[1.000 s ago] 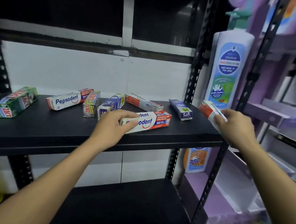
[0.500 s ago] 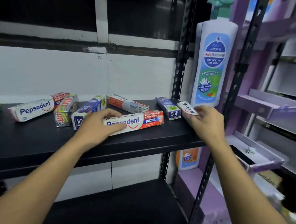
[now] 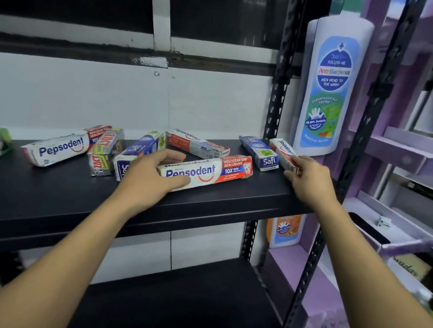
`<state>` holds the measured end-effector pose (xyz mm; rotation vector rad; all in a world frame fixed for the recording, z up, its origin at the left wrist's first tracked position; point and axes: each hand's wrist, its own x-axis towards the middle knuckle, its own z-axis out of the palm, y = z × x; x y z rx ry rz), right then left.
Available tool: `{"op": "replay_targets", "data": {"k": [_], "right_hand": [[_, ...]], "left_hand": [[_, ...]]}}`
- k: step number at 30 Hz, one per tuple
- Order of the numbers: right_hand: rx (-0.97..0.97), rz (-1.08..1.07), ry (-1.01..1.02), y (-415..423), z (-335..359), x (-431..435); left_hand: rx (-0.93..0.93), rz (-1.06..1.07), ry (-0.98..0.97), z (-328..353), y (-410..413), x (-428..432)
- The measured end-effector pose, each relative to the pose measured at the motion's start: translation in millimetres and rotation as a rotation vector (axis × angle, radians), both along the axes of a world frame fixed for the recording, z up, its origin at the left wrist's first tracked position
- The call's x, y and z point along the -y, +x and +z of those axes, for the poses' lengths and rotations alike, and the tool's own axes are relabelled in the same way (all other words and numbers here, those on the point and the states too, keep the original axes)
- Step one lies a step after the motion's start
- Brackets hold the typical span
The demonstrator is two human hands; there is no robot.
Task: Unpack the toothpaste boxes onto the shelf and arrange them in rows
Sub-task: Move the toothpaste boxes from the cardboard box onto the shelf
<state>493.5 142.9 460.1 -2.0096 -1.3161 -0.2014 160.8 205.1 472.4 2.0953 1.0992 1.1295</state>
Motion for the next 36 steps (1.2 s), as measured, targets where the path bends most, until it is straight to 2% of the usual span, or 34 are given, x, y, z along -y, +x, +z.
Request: {"op": "replay_targets", "data": {"k": [5, 8, 11, 14, 18, 23, 26, 29, 33, 36], "right_hand": [[0.006, 0.006, 0.012, 4.2, -6.4, -5.2], [0.034, 0.023, 0.014, 3.7, -5.9, -1.0], [0.084, 0.032, 0.11, -2.8, -10.3, 9.4], [0.125, 0.049, 0.188, -14.2, -23.3, 24.1], [0.165, 0.095, 0.266, -43.1, -35.2, 47.6], [0.194, 0.205, 0.268, -99.1, -49.4, 77.9], [0.204, 0.308, 0.233, -132.9, -64.9, 87.5], [0.223, 0.417, 0.179, -163.2, -93.1, 92.0], [0.194, 0.508, 0.038, -197.7, -145.8, 98.3], [0.167, 0.577, -0.133, -216.5, -191.3, 102.9]], "left_hand": [[-0.061, 0.036, 0.062, 0.0, 0.2, 3.7], [-0.098, 0.071, 0.201, -1.7, 3.0, 7.8], [-0.162, 0.097, 0.327, -3.8, 5.9, 11.2], [-0.221, 0.14, 0.346, -7.0, 6.5, 14.4], [-0.149, 0.179, 0.387, -10.1, 3.9, 31.4], [-0.118, 0.191, 0.63, -27.9, -8.2, 70.4], [-0.174, 0.194, 0.72, -45.0, -20.9, 96.1], [-0.306, 0.186, 0.642, -74.4, -40.4, 112.8], [-0.574, 0.214, 0.378, -129.8, -71.3, 128.7], [-0.708, 0.204, 0.19, -179.0, -93.8, 138.3]]}}
